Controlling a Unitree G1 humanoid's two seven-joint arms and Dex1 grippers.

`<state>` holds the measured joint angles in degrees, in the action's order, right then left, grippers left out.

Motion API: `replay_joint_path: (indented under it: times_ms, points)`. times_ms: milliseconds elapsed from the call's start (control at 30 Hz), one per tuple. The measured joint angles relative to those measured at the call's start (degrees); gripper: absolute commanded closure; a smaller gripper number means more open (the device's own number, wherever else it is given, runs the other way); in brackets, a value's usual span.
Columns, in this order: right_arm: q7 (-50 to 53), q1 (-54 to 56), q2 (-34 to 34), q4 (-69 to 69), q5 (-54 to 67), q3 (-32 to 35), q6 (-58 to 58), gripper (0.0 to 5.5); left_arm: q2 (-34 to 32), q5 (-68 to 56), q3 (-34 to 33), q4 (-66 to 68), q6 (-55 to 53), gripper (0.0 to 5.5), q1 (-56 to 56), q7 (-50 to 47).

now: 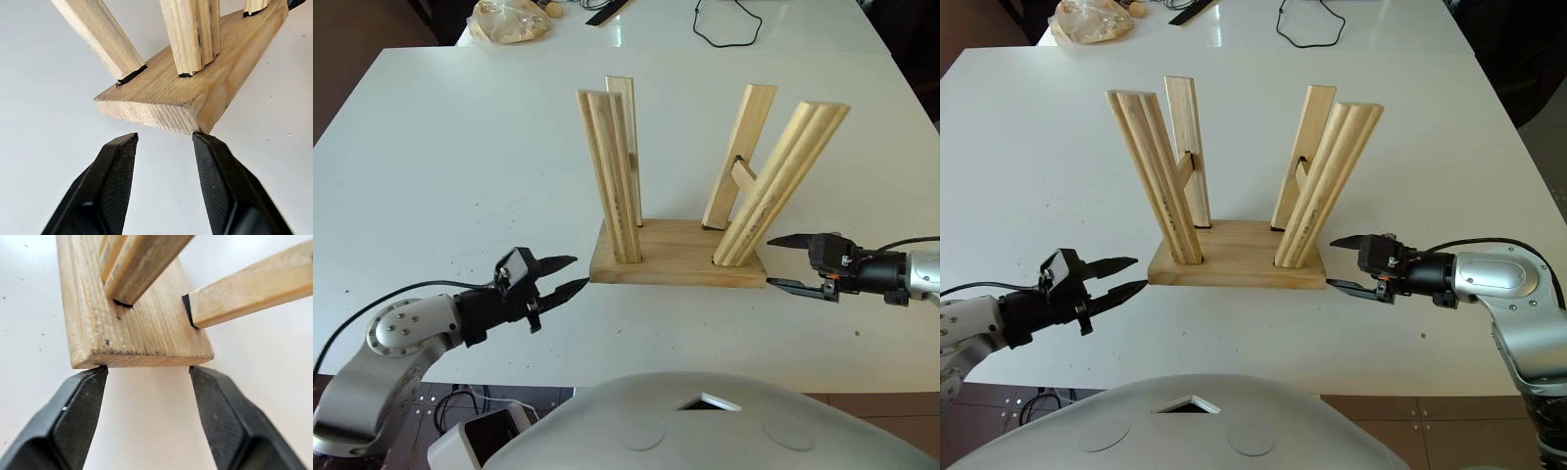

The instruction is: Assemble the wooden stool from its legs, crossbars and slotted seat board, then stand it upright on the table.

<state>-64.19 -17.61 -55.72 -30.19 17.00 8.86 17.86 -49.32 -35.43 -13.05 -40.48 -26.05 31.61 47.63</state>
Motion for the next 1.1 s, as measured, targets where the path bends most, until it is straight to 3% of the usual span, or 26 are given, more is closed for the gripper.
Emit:
replay_joint_path:
  times_ms: [300,933,1100]
  points:
    - [-0.98,0.94,-0.73,-3.97,4.53,3.00,2.16,2.41,-3.93,-7.00,-7.93,1.47,-6.05,3.38,-6.35,4.01]
    - [-4.58,5.33,-3.21,-4.56,9.98,7.07,6.68,2.41,-4.88,-15.60,-14.61,1.57,-14.21,3.38,-8.17,7.94]
    - [-6.62,5.85,-3.50,-1.70,9.51,6.34,3.81,2.41,-5.28,-11.93,-12.87,2.13,-11.45,3.38,-6.97,12.45]
